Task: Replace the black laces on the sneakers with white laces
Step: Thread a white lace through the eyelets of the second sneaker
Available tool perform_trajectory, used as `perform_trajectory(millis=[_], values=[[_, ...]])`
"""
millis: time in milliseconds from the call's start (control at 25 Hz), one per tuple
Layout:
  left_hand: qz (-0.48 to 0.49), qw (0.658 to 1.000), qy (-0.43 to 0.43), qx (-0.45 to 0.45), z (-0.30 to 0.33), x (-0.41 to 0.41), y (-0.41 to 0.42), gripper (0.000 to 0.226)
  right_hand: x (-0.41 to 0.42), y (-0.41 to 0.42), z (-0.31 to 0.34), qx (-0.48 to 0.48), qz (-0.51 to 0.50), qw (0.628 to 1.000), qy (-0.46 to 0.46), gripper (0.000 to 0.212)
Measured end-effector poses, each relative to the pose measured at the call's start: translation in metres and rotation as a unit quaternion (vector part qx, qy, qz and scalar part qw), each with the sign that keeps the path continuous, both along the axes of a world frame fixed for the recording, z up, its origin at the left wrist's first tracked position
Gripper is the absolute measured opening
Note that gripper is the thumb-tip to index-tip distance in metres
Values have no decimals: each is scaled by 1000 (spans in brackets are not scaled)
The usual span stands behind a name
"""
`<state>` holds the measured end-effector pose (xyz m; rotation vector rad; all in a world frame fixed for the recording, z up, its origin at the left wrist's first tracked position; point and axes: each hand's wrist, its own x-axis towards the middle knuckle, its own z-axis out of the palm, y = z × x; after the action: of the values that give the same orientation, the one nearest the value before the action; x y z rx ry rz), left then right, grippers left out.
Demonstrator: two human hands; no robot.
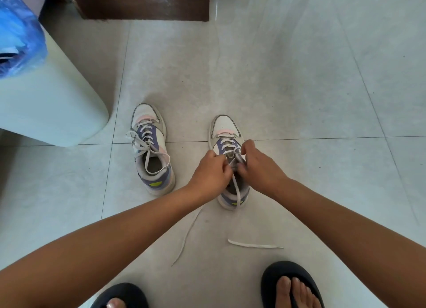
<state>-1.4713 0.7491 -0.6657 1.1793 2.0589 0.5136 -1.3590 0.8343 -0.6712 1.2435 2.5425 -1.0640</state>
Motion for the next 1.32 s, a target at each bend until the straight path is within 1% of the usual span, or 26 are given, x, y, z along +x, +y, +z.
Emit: perform_trajectory(millis=[80, 200, 280, 520, 640, 720, 840, 960, 1040, 1120, 1200, 1320], values=[[-24, 1000, -19, 0, 7, -1, -4, 16, 2, 1, -3, -5, -32, 999, 19, 17], [-123, 992, -3, 6, 18, 3, -21, 16, 2, 3, -4, -28, -80, 995, 56, 21], [-171, 985, 1, 16, 21, 3, -31, 17, 2, 3, -6, -46, -90, 993, 68, 22], [-204, 979, -8, 13, 27, 0, -34, 17, 0, 4, -6, -56, -77, 994, 57, 20], [-240, 969, 57, 5, 27, 7, -35, 17, 1, 4, -5, -54, -81, 994, 52, 20], [-234, 969, 74, 4, 26, 6, -34, 16, 2, 4, -4, -60, -80, 993, 55, 19], [-227, 972, 61, -17, 22, 3, -32, 17, 3, 3, -3, -66, -76, 993, 61, 20], [-230, 969, 78, -37, 17, 3, -31, 23, 4, 5, -4, -70, -79, 993, 53, 22], [-188, 978, 82, -31, 17, 0, -25, 26, 3, 4, -4, -73, -81, 993, 43, 23], [-106, 991, 76, -19, 17, -4, -14, 21, 2, 4, -4, -67, -76, 994, 34, 24], [-35, 996, 76, -10, 13, -7, 0, 17, 1, 4, -2, -48, -61, 997, 25, 24], [-8, 997, 76, -32, 1, -11, 23, 30, -6, 7, 4, 24, -3, 1000, -15, 22]])
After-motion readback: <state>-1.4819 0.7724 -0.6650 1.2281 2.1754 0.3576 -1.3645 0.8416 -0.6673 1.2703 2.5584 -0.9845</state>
